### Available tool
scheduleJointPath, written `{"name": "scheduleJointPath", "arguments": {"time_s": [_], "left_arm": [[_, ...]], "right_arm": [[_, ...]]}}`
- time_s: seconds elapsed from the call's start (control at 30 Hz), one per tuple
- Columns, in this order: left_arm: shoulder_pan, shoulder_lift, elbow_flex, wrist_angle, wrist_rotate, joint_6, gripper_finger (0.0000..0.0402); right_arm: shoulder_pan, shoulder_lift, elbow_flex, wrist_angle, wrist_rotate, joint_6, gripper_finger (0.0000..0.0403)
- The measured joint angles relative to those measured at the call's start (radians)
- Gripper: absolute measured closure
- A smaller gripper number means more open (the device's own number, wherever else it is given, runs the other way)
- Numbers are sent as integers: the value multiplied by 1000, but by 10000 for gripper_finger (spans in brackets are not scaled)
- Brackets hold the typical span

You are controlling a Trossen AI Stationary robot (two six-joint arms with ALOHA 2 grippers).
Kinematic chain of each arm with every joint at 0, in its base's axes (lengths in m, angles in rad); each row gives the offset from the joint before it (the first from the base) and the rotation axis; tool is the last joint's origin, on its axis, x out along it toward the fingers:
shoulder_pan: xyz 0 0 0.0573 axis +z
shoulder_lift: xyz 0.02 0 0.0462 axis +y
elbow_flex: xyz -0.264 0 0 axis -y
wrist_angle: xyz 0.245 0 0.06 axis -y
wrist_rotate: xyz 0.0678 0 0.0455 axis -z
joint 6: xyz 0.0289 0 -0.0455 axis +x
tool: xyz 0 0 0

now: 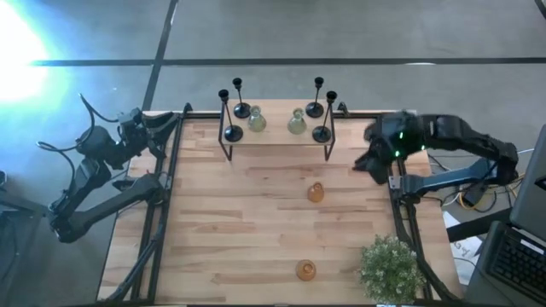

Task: Pick & Place candle stick holders
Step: Put the orange glass candle holder on the shelf

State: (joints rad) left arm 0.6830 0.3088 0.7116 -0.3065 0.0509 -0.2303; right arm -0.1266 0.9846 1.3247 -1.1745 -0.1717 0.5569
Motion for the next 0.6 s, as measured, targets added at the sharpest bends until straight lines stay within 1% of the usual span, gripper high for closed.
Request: {"name": "scheduleJointPath", "arguments": {"time_s": [0.17, 0.3, 0.37, 0.5, 0.6], "left_arm": [[0, 0, 0, 0, 0, -4, 239], [0, 0, 0, 0, 0, 2, 239], [0, 0, 0, 0, 0, 8, 239], [0, 0, 0, 0, 0, 8, 239], [0, 0, 0, 0, 0, 9, 239]], "right_arm": [[233, 32, -95, 2, 110, 163, 282], [364, 68, -187, 15, 223, 286, 289], [399, 90, -241, 59, 259, 336, 291], [413, 129, -349, 242, 260, 381, 296], [406, 163, -420, 386, 262, 386, 300]]}}
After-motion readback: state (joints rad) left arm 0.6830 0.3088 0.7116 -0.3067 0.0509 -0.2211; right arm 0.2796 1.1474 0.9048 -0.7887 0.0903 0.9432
